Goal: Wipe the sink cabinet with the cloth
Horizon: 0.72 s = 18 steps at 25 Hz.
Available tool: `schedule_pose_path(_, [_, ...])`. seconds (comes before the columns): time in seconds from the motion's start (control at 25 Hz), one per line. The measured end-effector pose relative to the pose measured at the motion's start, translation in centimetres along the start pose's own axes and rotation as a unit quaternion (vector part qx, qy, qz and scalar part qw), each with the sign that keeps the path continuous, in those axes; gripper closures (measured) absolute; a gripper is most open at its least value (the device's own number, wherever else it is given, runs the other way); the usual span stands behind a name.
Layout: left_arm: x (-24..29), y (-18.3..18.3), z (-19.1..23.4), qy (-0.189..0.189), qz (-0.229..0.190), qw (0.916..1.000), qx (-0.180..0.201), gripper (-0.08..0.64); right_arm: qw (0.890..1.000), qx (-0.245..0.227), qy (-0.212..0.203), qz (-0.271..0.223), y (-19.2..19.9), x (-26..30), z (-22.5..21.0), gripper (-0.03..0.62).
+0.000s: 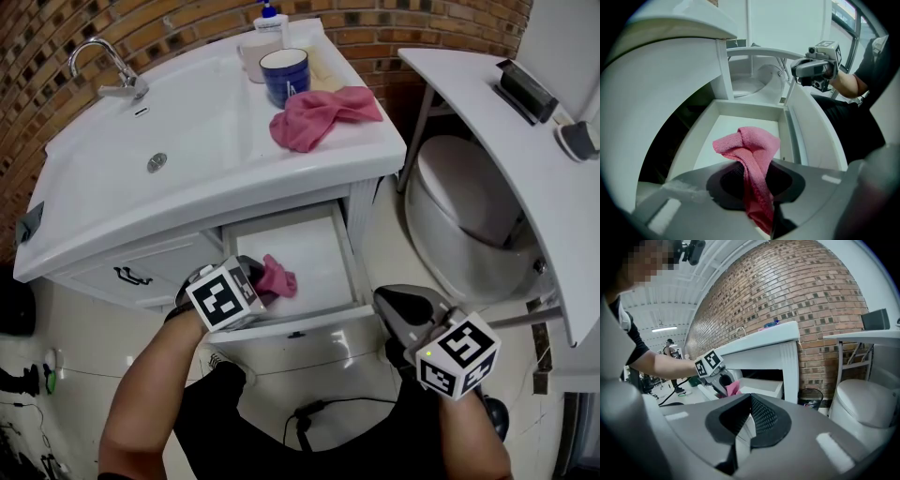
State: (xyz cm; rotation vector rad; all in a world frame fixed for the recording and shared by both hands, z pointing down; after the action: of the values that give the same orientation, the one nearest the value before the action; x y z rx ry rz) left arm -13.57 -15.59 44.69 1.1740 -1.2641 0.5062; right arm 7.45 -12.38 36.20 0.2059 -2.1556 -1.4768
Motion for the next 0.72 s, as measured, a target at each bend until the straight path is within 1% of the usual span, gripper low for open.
schedule_pose_path(0.12, [-0.6, -0.1, 0.0, -0.008, -0.002, 0.9999, 0.006, 0.454, 1.0, -0.002, 0.002, -0.003, -0.1, -0.3, 0.1, 0.586])
schedule_pose_path(0.2, [-1.1, -0.9, 0.1, -0.014, -0.016, 0.9997, 0.011, 0.456, 1.0, -0.001, 0.003, -0.008, -0.3, -0.5, 0.0, 0.586])
schedule_pose_path(0.36, [-1.0, -4.3, 0.3, -0.017, -0.05, 0.9984, 0.02, 0.456, 1.0, 0.002, 0.005, -0.015, -0.3, -0.7, -0.3, 0.586])
schedule_pose_path(0.52, [0.6, -8.2, 0.3, -0.028, -0.077, 0.9958, 0.041, 0.456, 1.0, 0.009, 0.01, -0.013, 0.3, -0.8, -1.1, 0.586])
schedule_pose_path(0.6, [1.9, -9.5, 0.6, -0.035, -0.079, 0.995, 0.049, 0.456, 1.0, 0.014, 0.013, -0.014, 0.5, -1.0, -1.5, 0.586])
schedule_pose_path(0.72, [4.0, -10.5, 1.1, -0.031, -0.071, 0.9955, 0.055, 0.456, 1.0, 0.02, 0.015, -0.017, 0.9, -1.3, -1.9, 0.586])
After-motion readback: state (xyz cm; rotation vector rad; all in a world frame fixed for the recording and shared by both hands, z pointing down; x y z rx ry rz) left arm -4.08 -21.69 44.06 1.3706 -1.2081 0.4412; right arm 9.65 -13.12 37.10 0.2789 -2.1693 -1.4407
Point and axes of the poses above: the fingertips, and each gripper's own axes: x forward along the fingers, z to its left, y out of its underside, the point moved 4 cm from there along -x, backward along the fingers, and after that the axes turned 9 degrees about -y, right-handed, at the moved point
